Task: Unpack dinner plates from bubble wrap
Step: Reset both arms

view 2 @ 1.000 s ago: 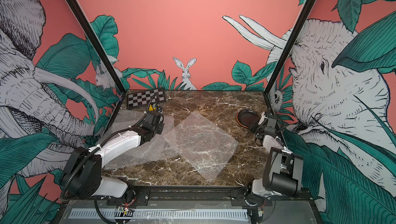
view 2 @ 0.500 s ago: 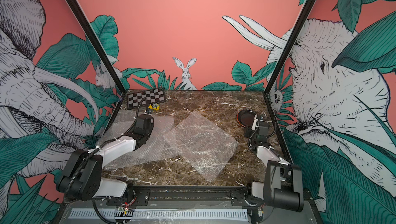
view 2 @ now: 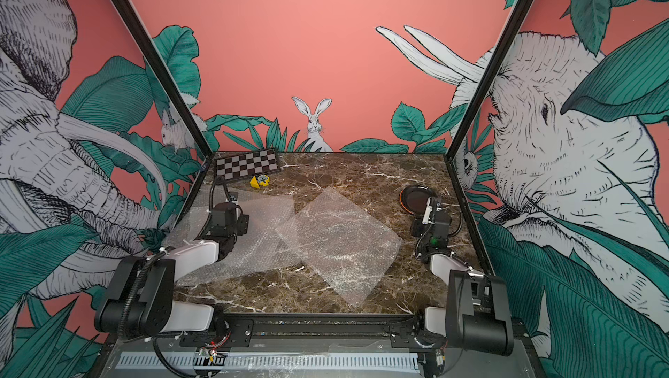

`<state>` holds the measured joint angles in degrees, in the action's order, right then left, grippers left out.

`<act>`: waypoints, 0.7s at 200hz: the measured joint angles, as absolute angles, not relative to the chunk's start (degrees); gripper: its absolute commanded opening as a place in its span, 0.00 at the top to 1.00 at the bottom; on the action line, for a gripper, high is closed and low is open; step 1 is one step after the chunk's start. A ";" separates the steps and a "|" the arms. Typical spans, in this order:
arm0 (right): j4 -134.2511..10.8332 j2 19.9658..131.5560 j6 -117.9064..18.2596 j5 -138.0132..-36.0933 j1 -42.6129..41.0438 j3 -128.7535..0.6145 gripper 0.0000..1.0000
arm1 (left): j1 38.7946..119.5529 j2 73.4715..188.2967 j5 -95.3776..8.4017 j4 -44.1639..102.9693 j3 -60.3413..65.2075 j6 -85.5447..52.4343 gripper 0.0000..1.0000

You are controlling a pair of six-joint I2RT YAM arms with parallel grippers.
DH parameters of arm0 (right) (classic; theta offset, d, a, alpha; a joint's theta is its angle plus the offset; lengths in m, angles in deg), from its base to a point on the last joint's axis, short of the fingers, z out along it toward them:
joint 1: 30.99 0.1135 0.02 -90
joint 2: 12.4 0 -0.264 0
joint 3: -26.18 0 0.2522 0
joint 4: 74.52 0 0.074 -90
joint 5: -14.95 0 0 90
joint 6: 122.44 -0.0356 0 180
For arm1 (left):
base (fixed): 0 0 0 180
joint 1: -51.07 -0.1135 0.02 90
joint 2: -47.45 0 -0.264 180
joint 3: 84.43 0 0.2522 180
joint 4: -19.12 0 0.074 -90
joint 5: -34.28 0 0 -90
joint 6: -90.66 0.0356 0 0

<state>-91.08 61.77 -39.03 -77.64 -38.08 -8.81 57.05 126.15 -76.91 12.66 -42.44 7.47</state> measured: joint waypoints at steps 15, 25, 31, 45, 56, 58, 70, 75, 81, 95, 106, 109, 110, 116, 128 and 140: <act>-94.19 61.77 -38.98 -77.84 -38.08 -7.39 0.37 | 55.39 125.39 -73.65 10.84 -43.12 6.75 0.14; -96.48 61.79 -38.94 -77.91 -38.08 -6.43 0.36 | 54.28 125.08 -71.79 9.95 -43.47 6.29 0.13; -97.51 61.86 -38.96 -77.99 -38.08 -6.02 0.36 | 53.60 124.99 -70.68 9.38 -43.69 6.10 0.13; -99.91 62.25 -39.01 -78.28 -38.08 -5.38 0.36 | 52.66 124.99 -68.49 7.56 -44.41 5.70 0.12; -101.40 62.77 -39.07 -78.47 -38.08 -5.21 0.36 | 52.05 124.86 -66.81 5.09 -45.72 5.44 0.11; -101.75 62.84 -39.05 -78.47 -38.08 -5.14 0.35 | 51.96 124.82 -66.48 4.63 -46.01 5.38 0.11; -104.02 63.52 -39.09 -78.56 -38.08 -4.73 0.35 | 51.59 124.62 -64.34 1.18 -47.93 5.16 0.11; -104.99 63.87 -39.07 -78.63 -38.08 -4.55 0.35 | 51.52 124.62 -63.60 -0.15 -48.61 5.13 0.11; -106.30 64.48 -39.07 -78.69 -38.08 -4.33 0.35 | 51.41 124.66 -62.81 -1.68 -49.37 5.11 0.11; -108.42 65.83 -39.09 -78.76 -38.08 -4.00 0.34 | 51.26 124.88 -61.17 -4.30 -50.20 4.96 0.11; -109.33 66.55 -39.07 -78.76 -38.08 -3.87 0.33 | 51.11 125.54 -60.10 -7.06 -50.38 4.74 0.11; -109.62 66.71 -39.07 -78.76 -38.08 -3.81 0.33 | 51.00 125.84 -59.73 -7.89 -50.40 4.72 0.11; -109.66 66.73 -39.07 -78.76 -38.08 -3.81 0.33 | 50.98 125.93 -59.62 -8.11 -50.40 4.70 0.11; -110.03 66.90 -39.07 -78.76 -38.04 -3.76 0.33 | 50.82 126.70 -59.03 -10.18 -50.57 4.61 0.11; -110.73 67.12 -39.07 -78.76 -37.97 -3.70 0.31 | 50.56 128.82 -57.76 -13.94 -50.79 4.46 0.11; -111.67 67.54 -39.03 -78.76 -37.84 -3.72 0.30 | 50.47 131.33 -56.76 -16.41 -50.86 4.39 0.11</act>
<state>-111.67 67.54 -39.03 -78.76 -37.84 -3.72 50.47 131.33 -56.76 -16.41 -50.86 4.39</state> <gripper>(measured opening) 0.689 0.893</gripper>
